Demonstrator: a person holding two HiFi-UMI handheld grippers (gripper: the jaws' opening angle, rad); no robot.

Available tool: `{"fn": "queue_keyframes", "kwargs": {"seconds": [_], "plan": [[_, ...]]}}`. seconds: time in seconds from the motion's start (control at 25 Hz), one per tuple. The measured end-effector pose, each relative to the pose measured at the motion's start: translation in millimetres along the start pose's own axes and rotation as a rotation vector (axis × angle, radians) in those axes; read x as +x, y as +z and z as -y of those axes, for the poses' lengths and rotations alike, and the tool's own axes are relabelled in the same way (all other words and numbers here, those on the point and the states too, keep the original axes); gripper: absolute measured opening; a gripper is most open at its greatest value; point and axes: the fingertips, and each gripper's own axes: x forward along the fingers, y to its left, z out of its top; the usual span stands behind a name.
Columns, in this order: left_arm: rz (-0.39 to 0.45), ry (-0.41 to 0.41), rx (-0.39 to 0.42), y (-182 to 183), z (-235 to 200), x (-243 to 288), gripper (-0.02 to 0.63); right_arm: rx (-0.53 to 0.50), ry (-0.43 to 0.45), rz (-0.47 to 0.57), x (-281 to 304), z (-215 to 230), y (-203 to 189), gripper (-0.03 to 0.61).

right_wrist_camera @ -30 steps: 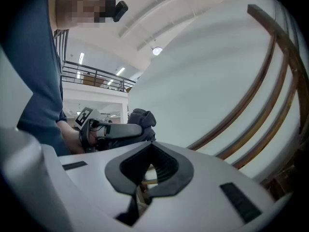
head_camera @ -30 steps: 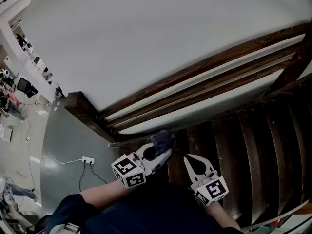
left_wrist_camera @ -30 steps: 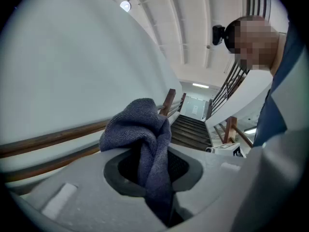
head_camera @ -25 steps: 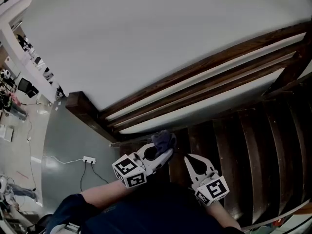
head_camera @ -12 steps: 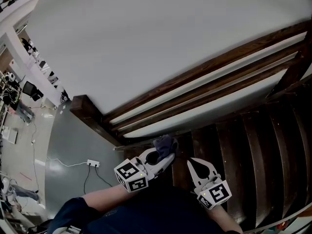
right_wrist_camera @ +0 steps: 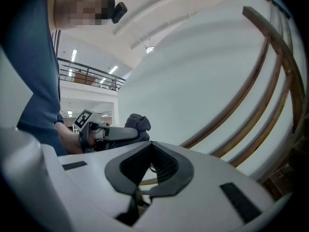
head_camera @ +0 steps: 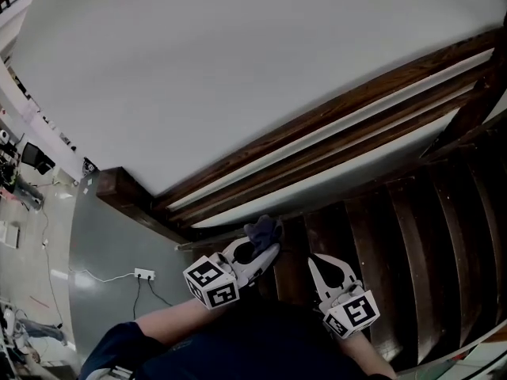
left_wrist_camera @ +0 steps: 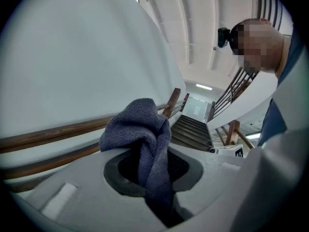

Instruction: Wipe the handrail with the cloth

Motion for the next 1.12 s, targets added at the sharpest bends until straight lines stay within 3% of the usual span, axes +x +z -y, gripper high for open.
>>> {"fn": "queue_keyframes", "kwargs": {"seconds": [0.32, 0.52, 0.72, 1.12], "plan": [[-0.026, -0.049, -0.014, 72, -145, 57, 0.081, 0.004, -0.095, -0.037, 146, 68, 22, 0.008], [-0.064, -0.081, -0.033, 99, -220, 88, 0.081, 0.002, -0.165, -0.055, 211, 102, 41, 0.008], [-0.078, -0.058, -0.104, 97, -267, 107, 0.081, 0.001, -0.191, -0.112, 234, 114, 37, 0.008], [-0.184, 0.025, -0.147, 71, -314, 150, 0.081, 0.024, -0.208, -0.115, 241, 140, 36, 0.008]]}}
